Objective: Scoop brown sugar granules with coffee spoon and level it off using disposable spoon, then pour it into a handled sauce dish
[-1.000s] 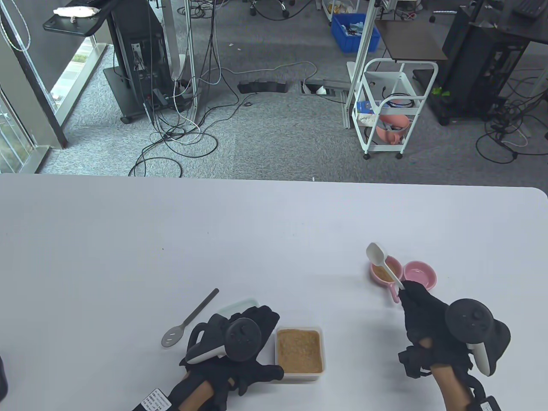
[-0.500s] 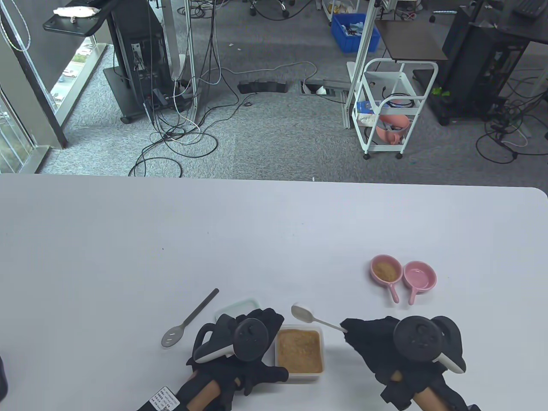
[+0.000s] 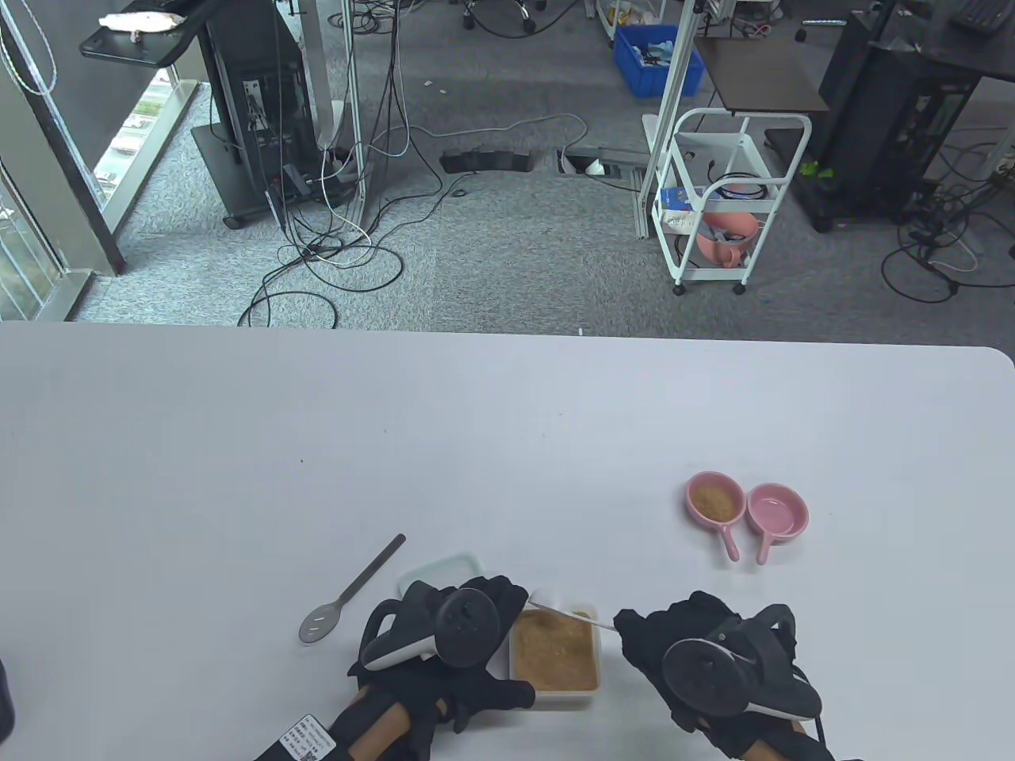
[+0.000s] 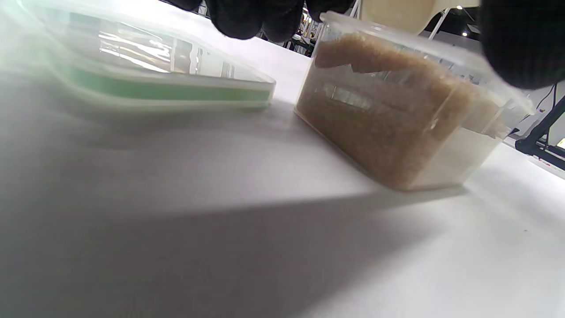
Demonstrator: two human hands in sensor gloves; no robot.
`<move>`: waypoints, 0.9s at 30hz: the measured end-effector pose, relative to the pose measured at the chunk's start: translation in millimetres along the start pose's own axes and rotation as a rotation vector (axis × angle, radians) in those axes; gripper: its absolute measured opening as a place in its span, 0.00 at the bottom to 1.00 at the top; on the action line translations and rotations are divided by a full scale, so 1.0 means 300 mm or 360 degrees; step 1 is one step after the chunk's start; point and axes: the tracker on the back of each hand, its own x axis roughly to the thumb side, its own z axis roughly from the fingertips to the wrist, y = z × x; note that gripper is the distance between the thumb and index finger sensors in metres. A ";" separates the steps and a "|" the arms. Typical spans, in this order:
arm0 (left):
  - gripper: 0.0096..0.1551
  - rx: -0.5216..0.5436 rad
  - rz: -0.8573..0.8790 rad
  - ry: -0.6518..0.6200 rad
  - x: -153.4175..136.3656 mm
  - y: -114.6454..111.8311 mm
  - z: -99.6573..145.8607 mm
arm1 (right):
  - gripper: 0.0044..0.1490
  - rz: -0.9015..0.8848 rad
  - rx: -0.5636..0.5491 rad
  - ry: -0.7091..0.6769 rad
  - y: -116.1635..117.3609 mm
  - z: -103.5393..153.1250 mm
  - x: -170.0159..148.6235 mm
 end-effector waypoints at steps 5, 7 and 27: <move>0.67 0.0000 -0.0010 0.0001 0.000 -0.001 -0.002 | 0.26 0.0129 -0.0015 -0.0055 -0.008 0.005 0.047; 0.67 -0.0001 -0.0007 0.0000 -0.001 -0.001 -0.002 | 0.26 0.0148 -0.0012 -0.0068 -0.007 0.006 0.057; 0.67 -0.0011 -0.0006 0.0009 -0.003 0.000 -0.005 | 0.26 0.0124 0.0352 -0.0124 0.058 -0.016 0.111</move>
